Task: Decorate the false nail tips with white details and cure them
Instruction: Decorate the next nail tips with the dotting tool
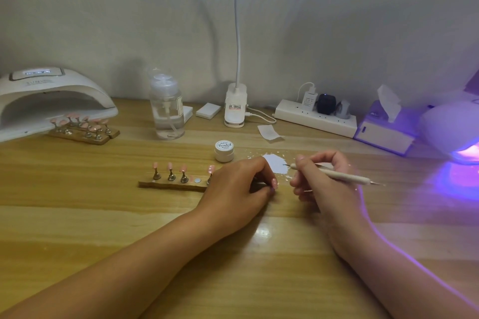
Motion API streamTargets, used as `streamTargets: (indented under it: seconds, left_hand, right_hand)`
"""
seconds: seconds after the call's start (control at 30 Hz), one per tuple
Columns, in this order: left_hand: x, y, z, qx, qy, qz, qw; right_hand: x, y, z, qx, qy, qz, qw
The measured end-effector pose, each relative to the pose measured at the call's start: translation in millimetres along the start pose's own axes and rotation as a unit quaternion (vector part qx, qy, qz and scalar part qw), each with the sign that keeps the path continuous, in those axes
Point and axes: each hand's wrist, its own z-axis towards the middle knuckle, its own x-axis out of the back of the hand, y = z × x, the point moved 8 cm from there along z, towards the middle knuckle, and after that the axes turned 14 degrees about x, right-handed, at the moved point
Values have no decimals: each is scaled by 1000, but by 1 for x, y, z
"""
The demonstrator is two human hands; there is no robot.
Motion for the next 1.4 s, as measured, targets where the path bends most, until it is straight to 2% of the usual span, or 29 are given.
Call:
streamTargets:
  seconds: [0.33, 1.0, 1.1, 1.2, 1.3, 1.4]
  left_hand:
    - [0, 0, 0, 0, 2, 0, 1000]
    - [1, 2, 0, -6, 5, 0, 1000]
    - [1, 2, 0, -5, 6, 1, 1000]
    - [1, 1, 0, -4, 4, -3, 1000]
    - [0, 0, 1, -2, 1, -4, 1000]
    - [0, 0, 0, -4, 2, -5, 1000]
  right_hand:
    - [-7, -5, -1, 6, -35, -38, 999]
    - [-7, -1, 1, 14, -46, -67, 997]
    - [-6, -2, 0, 10, -36, -52, 998]
    - [0, -1, 1, 4, 9, 3, 1000]
    - [7, -4, 4, 40, 35, 2, 999]
    - [5, -9, 5, 86, 17, -56, 995]
